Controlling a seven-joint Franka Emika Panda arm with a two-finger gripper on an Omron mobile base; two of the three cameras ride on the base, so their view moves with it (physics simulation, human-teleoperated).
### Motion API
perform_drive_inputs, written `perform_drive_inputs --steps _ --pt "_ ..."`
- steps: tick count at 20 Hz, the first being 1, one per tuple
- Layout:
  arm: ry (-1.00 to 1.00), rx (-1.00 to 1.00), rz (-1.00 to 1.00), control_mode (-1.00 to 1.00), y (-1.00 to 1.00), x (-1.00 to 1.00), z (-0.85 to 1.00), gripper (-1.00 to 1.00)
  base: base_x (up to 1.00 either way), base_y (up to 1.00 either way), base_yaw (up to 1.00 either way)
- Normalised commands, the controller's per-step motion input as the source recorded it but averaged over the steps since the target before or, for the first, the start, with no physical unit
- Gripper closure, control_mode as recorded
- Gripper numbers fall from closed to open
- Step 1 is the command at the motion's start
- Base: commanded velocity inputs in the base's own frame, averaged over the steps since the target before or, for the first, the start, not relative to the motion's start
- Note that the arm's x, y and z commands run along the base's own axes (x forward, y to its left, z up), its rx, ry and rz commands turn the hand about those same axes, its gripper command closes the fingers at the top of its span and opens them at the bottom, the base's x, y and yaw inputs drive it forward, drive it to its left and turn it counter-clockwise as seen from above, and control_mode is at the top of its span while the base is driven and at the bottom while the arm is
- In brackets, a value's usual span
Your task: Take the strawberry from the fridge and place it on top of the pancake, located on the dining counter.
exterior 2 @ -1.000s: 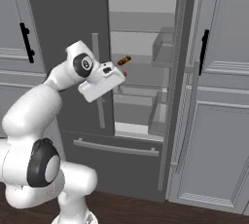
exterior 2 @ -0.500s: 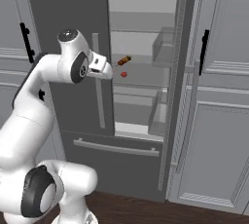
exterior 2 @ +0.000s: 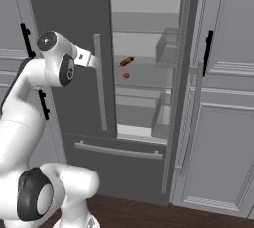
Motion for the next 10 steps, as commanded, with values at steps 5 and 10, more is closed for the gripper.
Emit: perform_drive_inputs --steps 5,10 --pt "0.1 0.0 0.0 -1.0 -0.09 0.71 0.06 -1.0 0.0 0.0 0.0" --pt "0.0 0.0 0.02 -1.0 0.0 0.65 -0.26 -1.0 0.0 0.0 0.0"
